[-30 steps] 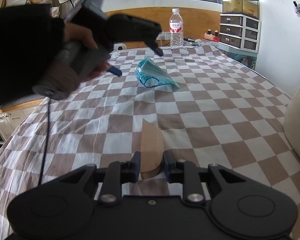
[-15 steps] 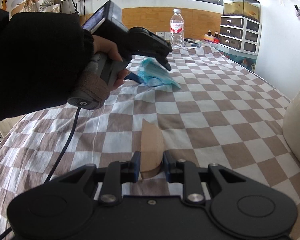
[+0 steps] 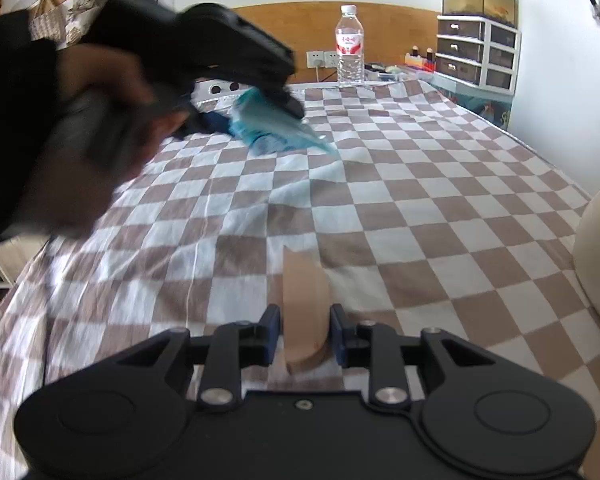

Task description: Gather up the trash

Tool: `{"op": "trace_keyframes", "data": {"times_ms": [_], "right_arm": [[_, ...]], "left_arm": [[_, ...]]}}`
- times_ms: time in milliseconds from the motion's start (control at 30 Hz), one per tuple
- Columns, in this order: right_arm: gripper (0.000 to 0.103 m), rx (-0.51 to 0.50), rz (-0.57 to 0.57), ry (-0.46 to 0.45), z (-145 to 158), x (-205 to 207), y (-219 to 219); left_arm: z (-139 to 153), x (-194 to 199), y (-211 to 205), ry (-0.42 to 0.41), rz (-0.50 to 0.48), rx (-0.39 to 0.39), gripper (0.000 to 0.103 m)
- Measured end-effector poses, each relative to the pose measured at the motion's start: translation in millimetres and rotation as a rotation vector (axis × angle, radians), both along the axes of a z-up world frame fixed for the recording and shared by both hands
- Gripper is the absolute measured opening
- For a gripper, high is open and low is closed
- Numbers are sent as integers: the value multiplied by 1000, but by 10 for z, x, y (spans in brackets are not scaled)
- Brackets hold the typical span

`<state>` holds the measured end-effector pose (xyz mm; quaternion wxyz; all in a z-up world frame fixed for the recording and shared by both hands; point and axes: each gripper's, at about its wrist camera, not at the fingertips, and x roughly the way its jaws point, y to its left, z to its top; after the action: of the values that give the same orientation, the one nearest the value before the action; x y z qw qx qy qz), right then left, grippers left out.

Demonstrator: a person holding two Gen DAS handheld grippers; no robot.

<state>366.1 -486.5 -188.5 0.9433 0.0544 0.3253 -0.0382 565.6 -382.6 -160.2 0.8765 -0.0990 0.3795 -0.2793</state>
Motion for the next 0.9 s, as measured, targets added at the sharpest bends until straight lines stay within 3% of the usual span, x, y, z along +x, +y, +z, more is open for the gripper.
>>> {"op": "trace_keyframes", "data": {"times_ms": [133,400,900], "right_arm": [[25,-20,14,14,4,44,11],[25,34,23,23,214,-111,-54],[25,47,46,-42,842,-506,-18]], "left_arm": [[9,-152,106,1,2,39,55],[160,-574,397,-22,-2,80,55],[791,-1606,885,-145,22,160,54]]}}
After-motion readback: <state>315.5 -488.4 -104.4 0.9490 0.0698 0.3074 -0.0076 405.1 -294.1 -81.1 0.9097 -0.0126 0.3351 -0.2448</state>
